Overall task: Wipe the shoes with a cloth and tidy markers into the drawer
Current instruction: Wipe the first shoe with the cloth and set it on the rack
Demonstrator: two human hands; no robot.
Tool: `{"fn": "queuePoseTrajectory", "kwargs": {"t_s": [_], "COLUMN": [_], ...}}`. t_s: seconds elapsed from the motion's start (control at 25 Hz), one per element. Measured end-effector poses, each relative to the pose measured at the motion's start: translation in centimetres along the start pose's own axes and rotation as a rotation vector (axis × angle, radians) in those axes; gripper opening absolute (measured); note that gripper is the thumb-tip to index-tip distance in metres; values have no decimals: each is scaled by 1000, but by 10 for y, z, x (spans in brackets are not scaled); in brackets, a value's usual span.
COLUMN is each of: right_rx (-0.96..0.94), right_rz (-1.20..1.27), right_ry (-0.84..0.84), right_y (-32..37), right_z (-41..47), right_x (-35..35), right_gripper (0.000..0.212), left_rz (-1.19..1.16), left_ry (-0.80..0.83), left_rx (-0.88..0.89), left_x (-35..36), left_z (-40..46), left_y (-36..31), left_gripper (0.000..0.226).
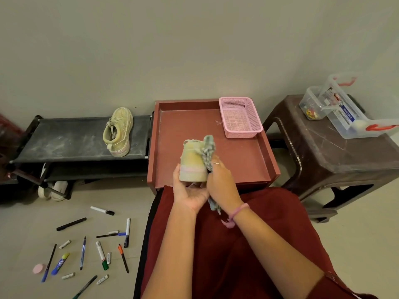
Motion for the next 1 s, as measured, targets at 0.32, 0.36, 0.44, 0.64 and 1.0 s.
{"fn": "queuePoseTrajectory", "kwargs": {"t_s": [0.32,0.36,0.44,0.64,1.0], "right_rx": [-153,-175,-100,264,-83], "right_rz": [-129,-174,-203,310,38], "right_ry": [12,10,70,290,175], "right_y": [41,45,36,4,58], "right_z": [-22,-18,6,46,21], "right_x": [18,16,11,8,36], "right_gripper": [69,68,65,59,46], "left_rz": [16,18,5,104,515], "left_ry": [56,64,67,42,106], "left_rx": [46,48,32,21,677], "left_x": [-3,-2,-3,3,24], "left_z": [2,3,5,1,-20], "left_y": [-18,-19,-20,-23,-73], "left_gripper": [42,41,39,39,46]}}
Point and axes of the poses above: each hand's wrist, its own z-axis towards the middle knuckle, its own x-axis out of the palm, y = z × x, the point moved 8 cm from there along z, towards the middle knuckle, and after that the axes turned 4 degrees about -z, right-handed, at the moved point
